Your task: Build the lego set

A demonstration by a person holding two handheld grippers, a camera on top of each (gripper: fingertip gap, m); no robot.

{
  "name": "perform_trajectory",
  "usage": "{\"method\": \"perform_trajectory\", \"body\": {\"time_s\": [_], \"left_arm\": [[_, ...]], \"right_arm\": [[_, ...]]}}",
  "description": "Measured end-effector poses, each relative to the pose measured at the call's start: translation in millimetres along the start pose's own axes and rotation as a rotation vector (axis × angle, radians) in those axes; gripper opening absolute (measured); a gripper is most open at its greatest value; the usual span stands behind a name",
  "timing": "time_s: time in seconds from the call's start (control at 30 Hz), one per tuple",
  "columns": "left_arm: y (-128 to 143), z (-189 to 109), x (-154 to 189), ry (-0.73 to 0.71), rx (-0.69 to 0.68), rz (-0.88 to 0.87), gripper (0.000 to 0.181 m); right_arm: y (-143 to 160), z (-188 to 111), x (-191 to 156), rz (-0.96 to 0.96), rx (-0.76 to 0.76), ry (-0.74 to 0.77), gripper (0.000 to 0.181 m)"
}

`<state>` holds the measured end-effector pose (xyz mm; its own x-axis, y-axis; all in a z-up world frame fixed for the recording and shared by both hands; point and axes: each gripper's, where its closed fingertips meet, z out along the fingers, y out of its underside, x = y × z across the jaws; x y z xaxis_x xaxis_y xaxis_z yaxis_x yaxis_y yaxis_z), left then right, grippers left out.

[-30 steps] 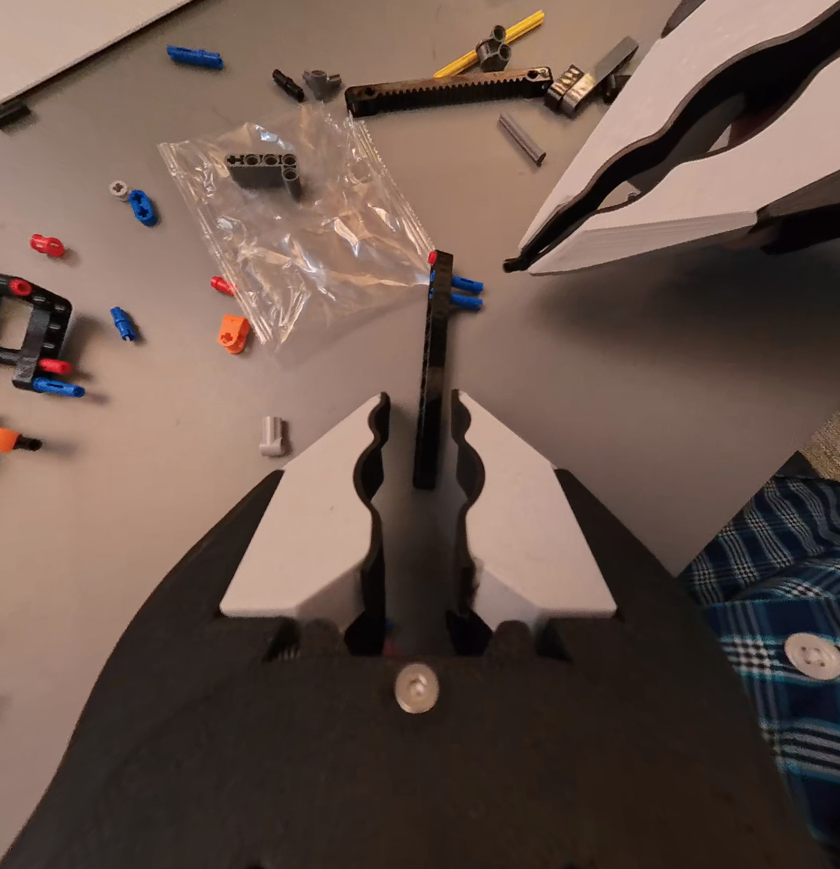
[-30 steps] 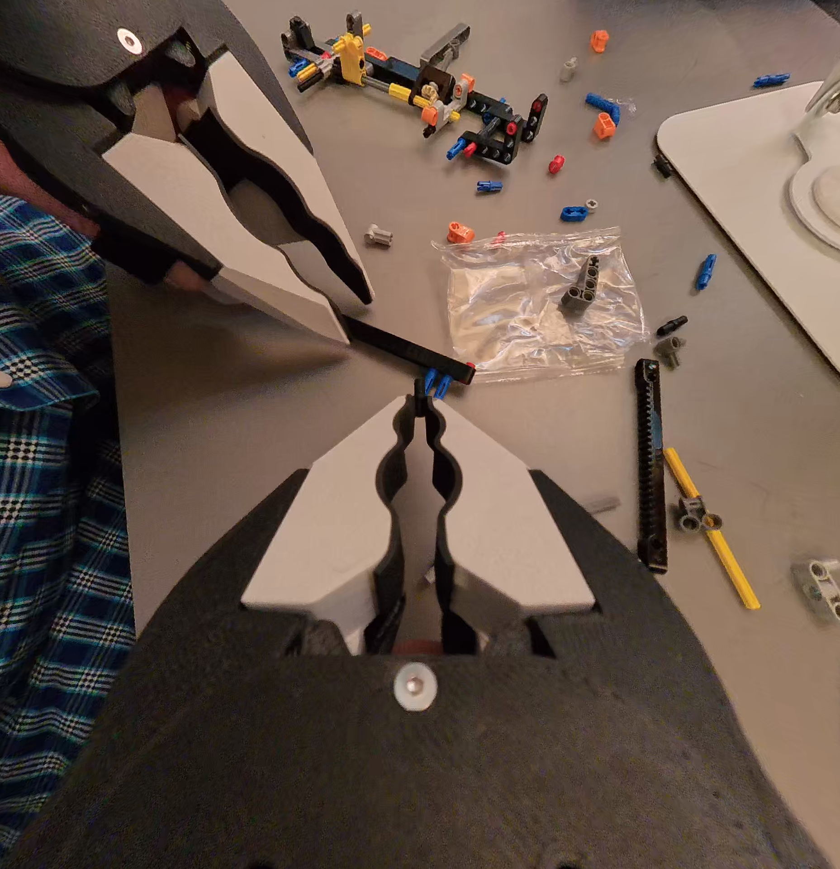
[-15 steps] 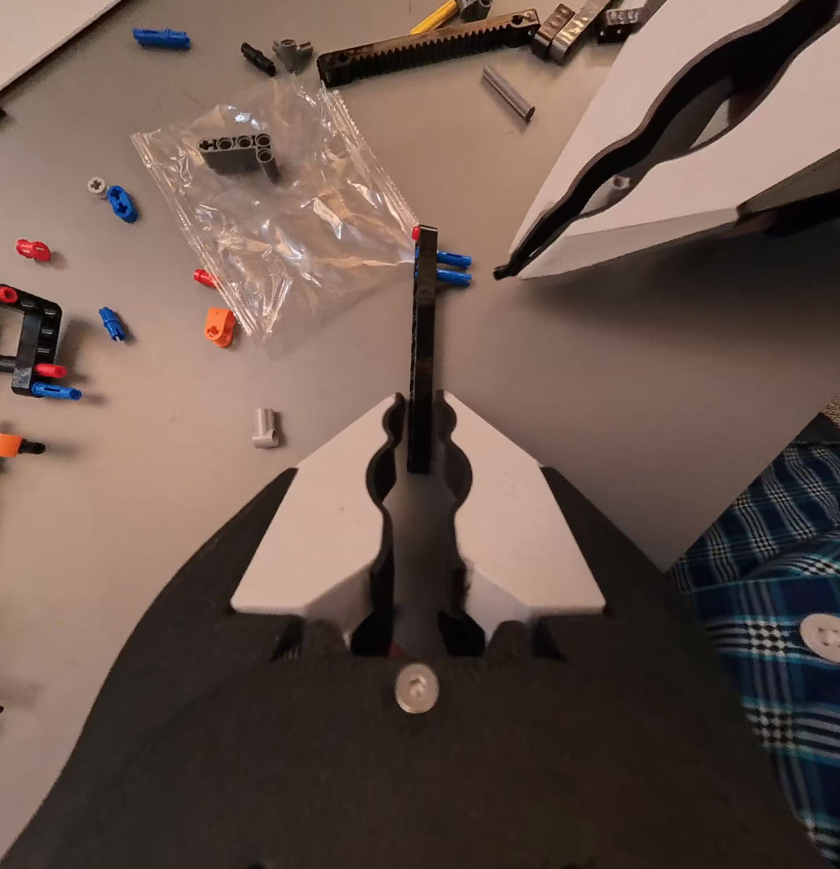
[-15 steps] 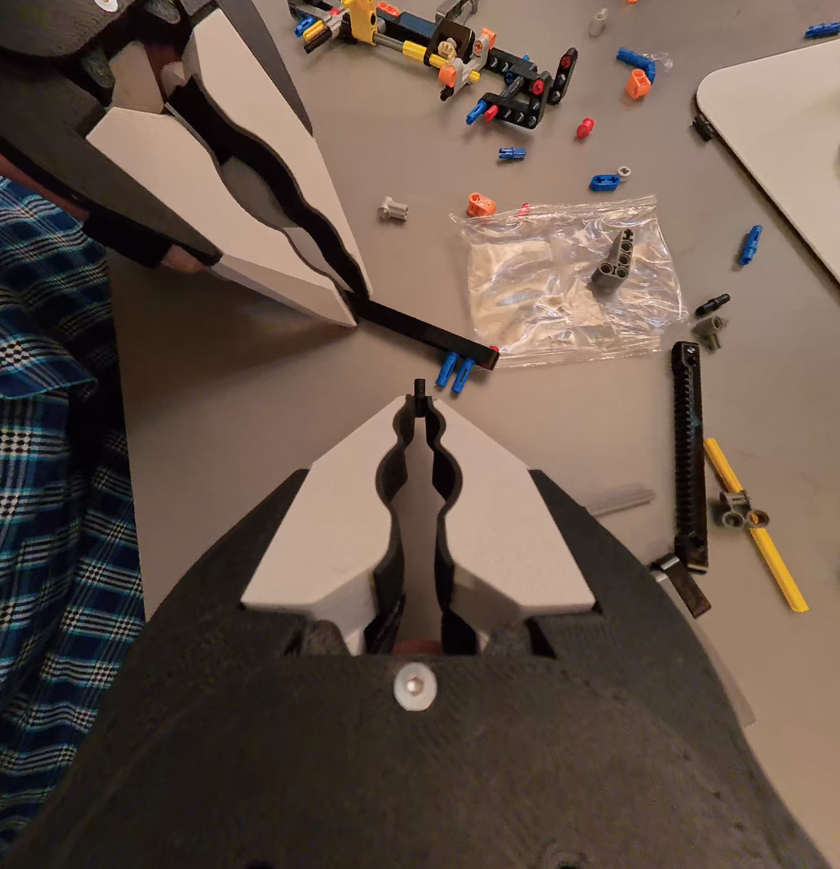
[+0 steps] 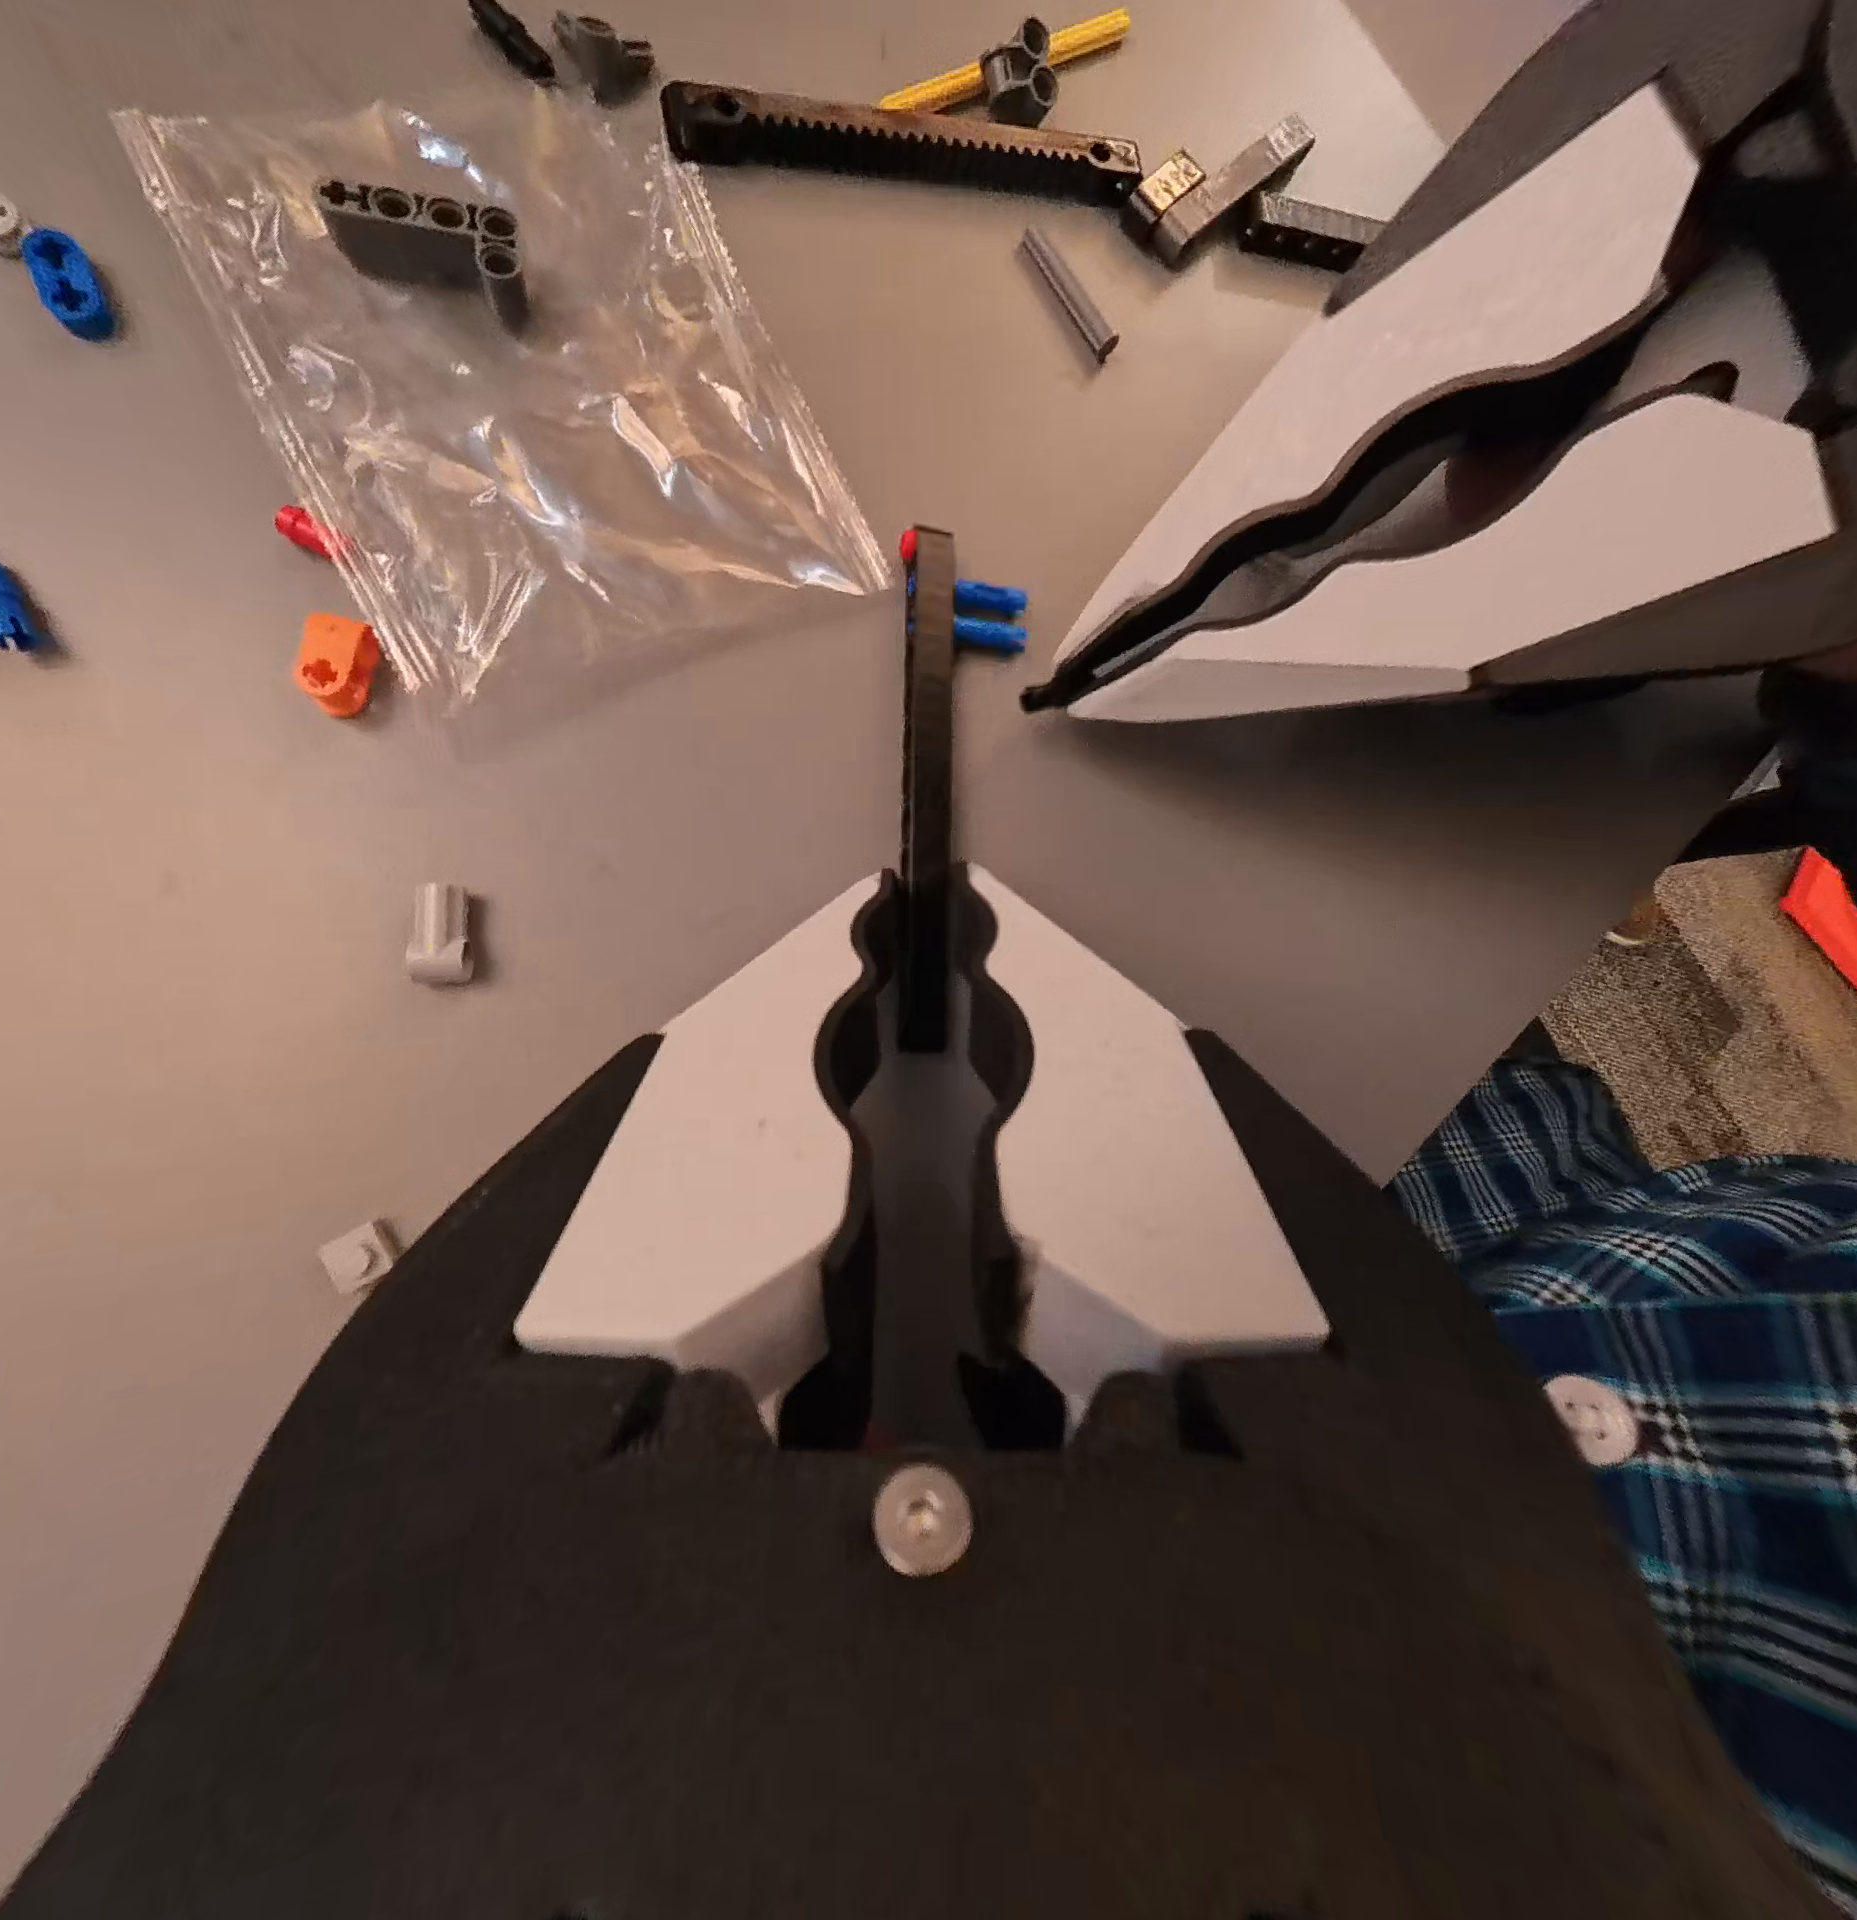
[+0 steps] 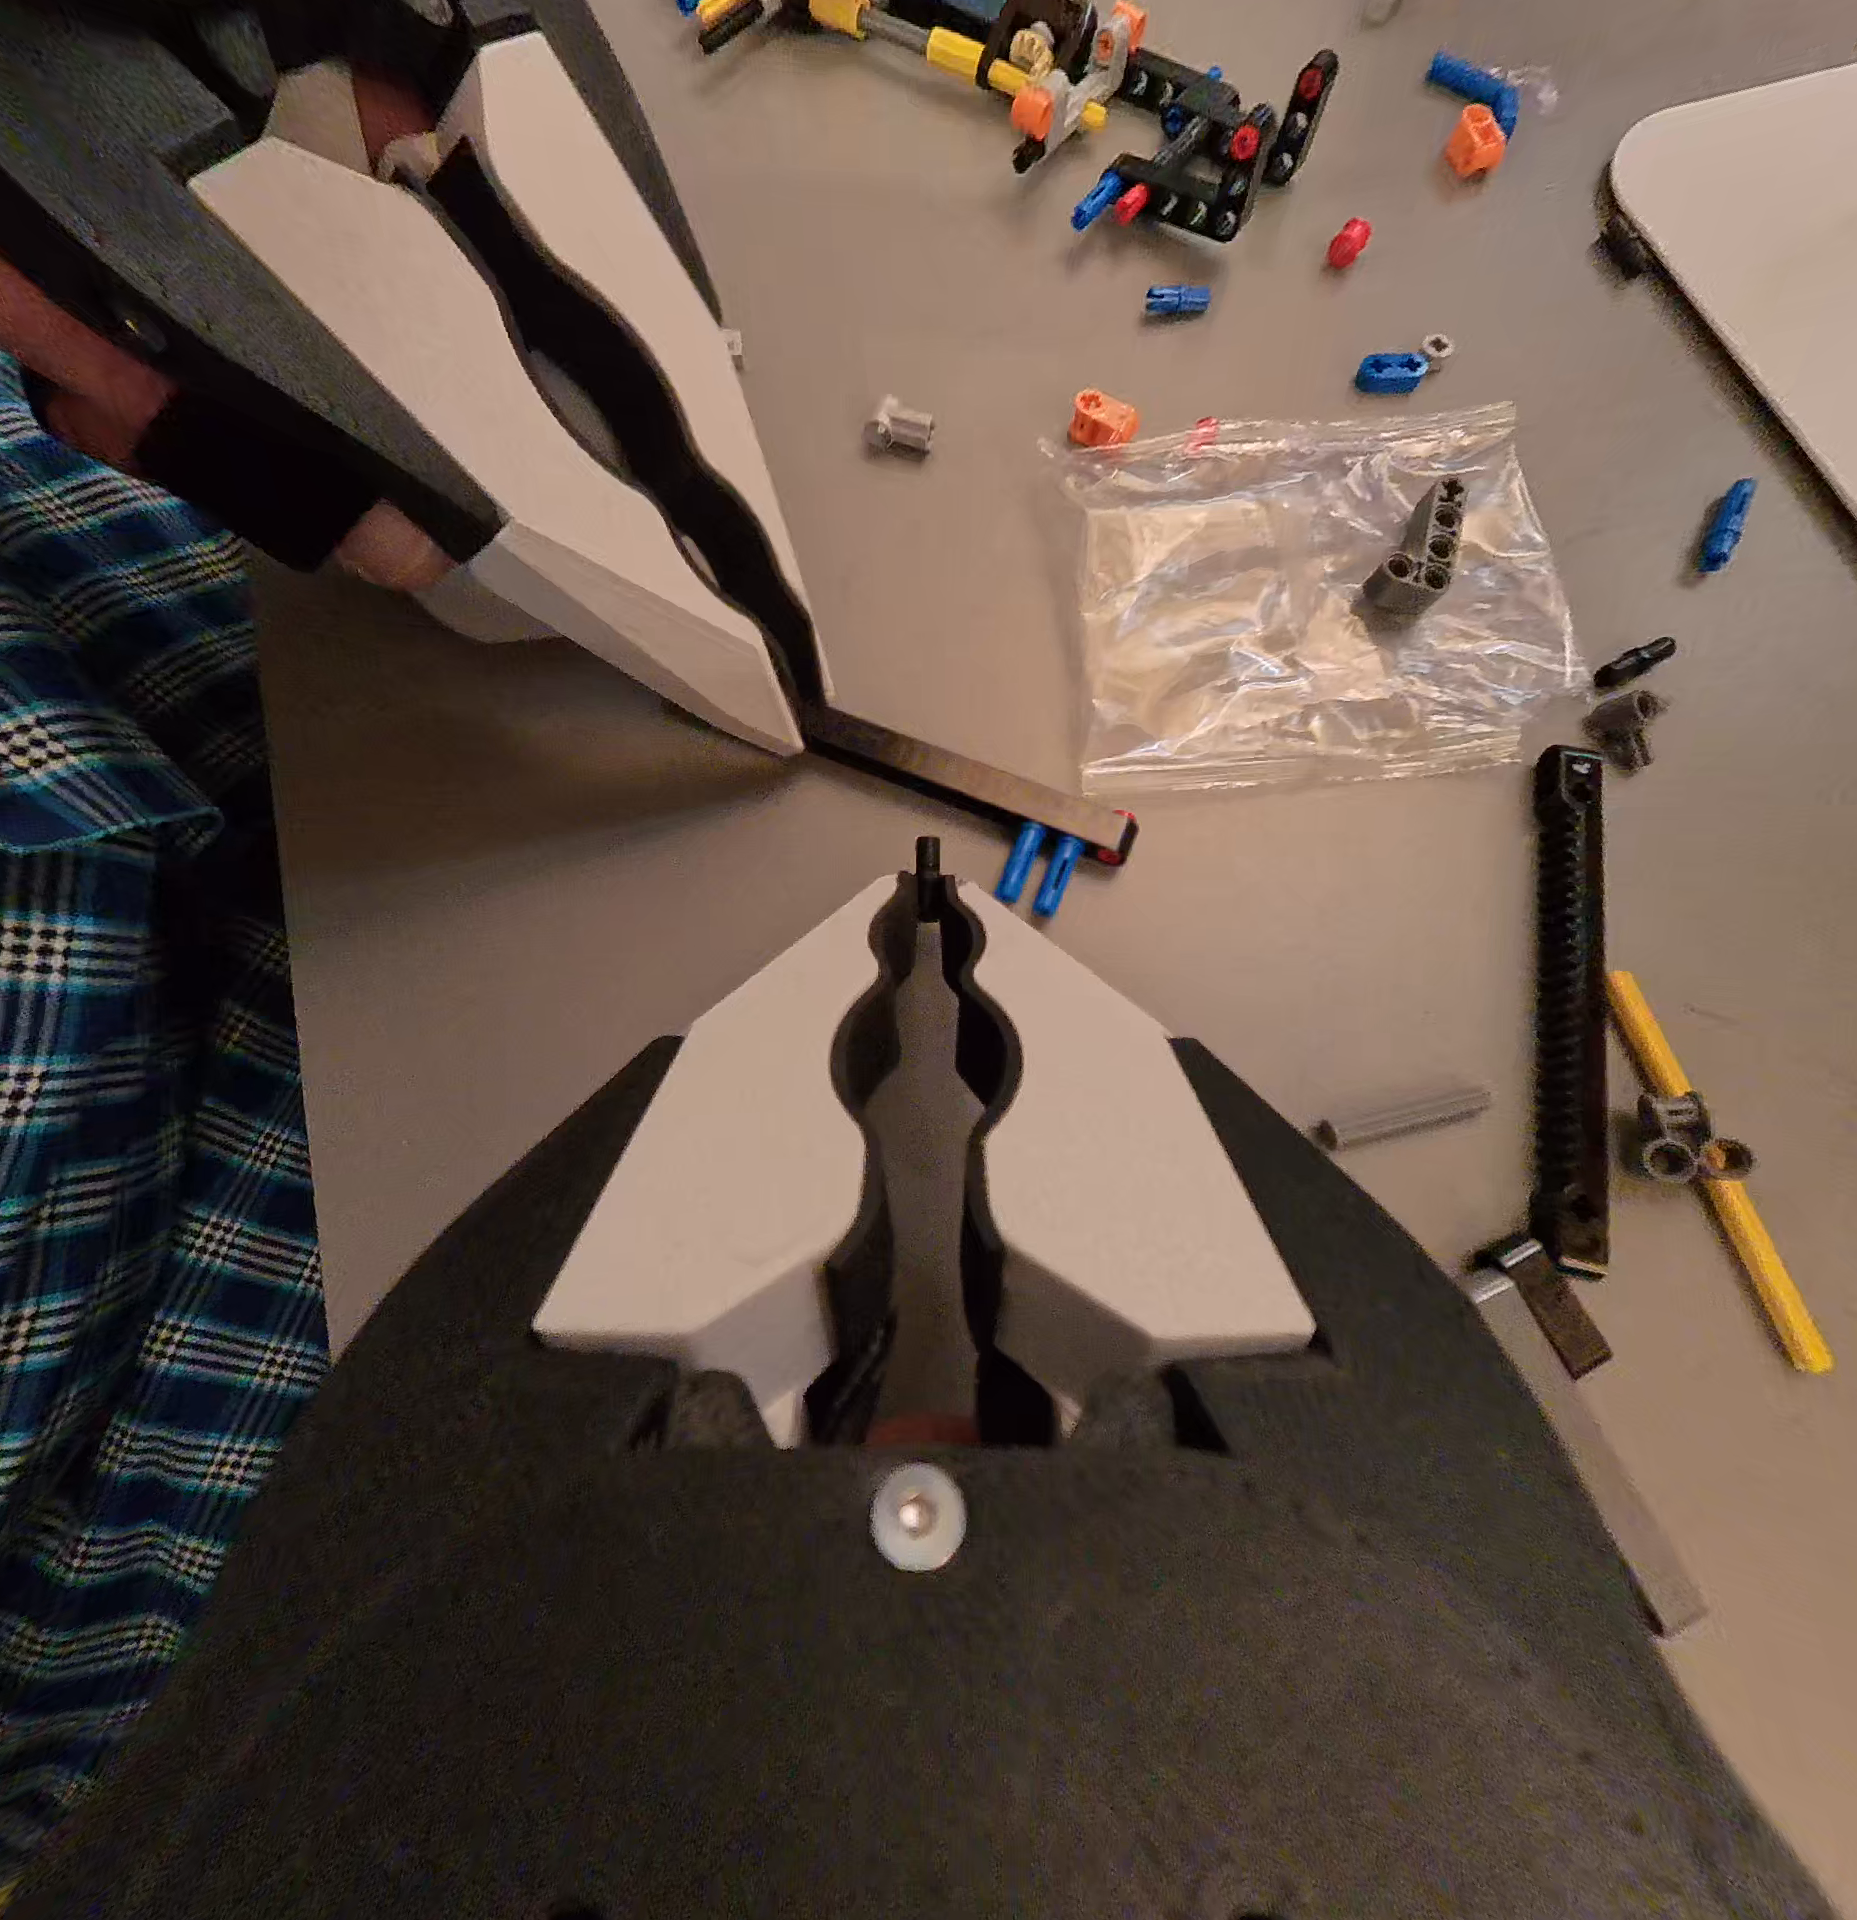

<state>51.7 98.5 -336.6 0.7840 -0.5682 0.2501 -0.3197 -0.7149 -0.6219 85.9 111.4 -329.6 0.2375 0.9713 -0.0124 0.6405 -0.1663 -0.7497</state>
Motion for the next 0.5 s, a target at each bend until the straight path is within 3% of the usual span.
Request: {"method": "perform_trajectory", "body": {"time_s": [0.27,0.5], "left_arm": [[-3.2,1.1,-0.7,-0.056,-0.018,0.153,0.023],[-7.3,9.0,-1.2,-0.104,-0.049,0.295,0.009]], "right_arm": [[4.1,2.6,-1.8,-0.040,-0.036,0.023,0.002],[3.7,6.8,0.9,-0.121,-0.063,0.105,0.002]]}}
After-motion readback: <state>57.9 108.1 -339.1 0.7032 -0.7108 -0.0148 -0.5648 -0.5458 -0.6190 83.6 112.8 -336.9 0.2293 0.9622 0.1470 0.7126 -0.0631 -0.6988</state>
